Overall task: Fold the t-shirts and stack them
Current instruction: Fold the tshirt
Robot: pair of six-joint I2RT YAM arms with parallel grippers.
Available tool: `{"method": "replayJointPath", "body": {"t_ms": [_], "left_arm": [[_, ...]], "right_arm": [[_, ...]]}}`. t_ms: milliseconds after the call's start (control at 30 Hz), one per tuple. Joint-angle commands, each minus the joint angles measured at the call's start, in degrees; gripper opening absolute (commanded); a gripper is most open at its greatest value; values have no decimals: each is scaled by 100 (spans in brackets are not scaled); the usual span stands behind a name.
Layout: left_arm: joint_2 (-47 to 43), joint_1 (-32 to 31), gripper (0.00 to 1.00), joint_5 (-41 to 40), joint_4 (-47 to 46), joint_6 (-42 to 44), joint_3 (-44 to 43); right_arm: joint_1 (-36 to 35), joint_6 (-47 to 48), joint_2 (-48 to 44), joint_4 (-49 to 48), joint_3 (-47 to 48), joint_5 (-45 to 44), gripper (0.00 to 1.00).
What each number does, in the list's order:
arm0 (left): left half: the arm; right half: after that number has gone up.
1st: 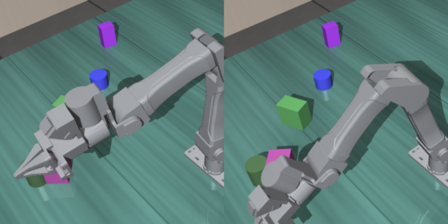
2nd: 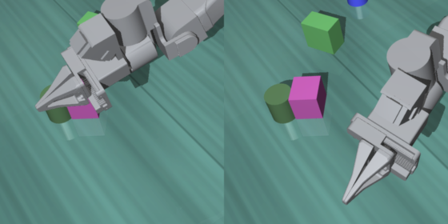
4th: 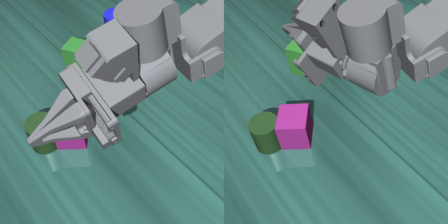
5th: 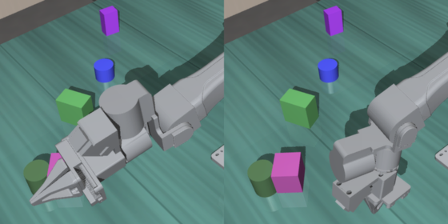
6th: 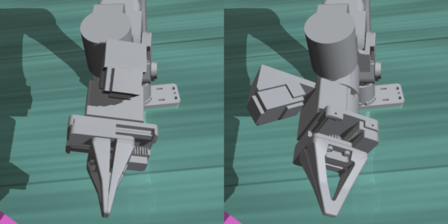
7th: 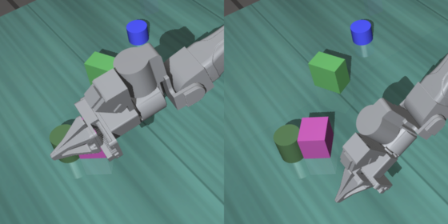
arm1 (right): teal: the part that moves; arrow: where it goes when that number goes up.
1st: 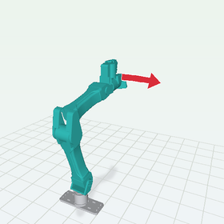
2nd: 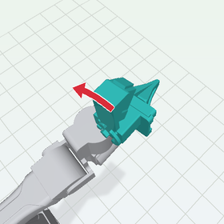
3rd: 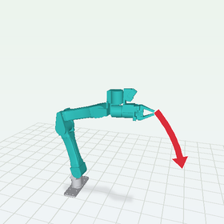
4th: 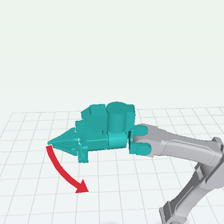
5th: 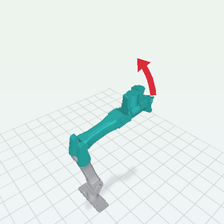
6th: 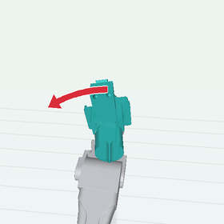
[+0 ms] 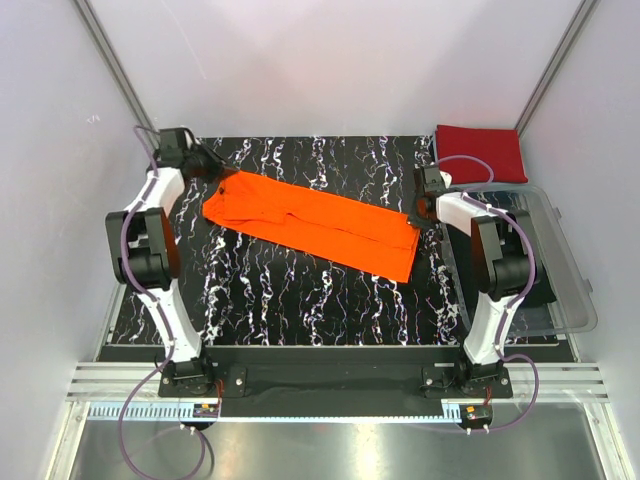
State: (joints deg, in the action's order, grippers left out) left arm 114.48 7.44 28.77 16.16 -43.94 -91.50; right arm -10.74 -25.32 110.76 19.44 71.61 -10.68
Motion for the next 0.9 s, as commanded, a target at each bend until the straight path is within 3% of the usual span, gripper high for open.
{"method": "replayJointPath", "body": {"t_ms": [0,200,400,600,733,867], "left_arm": [[-425,-409,13,-231,598,623,518],[-1015,-911,14,-863,835,896,1442],[-1164,-929,14,-2366,1266,1142,1794],[-822,-841,10,-2491,1275,1046,1443],[-804,-753,10,-2798,1363,1081,1267],[-751,-104,10,-2589,1372,958,1214]], "right_arm": [[20,10,-10,-195,-69,-321,5],[11,185,-396,139,-7,-198,14],[-42,-157,-1899,165,-569,706,27],[-86,-245,-2857,174,-894,2023,22],[-130,-263,-3218,183,-1018,2394,22],[-173,-368,-3595,183,-1149,2474,18]]}}
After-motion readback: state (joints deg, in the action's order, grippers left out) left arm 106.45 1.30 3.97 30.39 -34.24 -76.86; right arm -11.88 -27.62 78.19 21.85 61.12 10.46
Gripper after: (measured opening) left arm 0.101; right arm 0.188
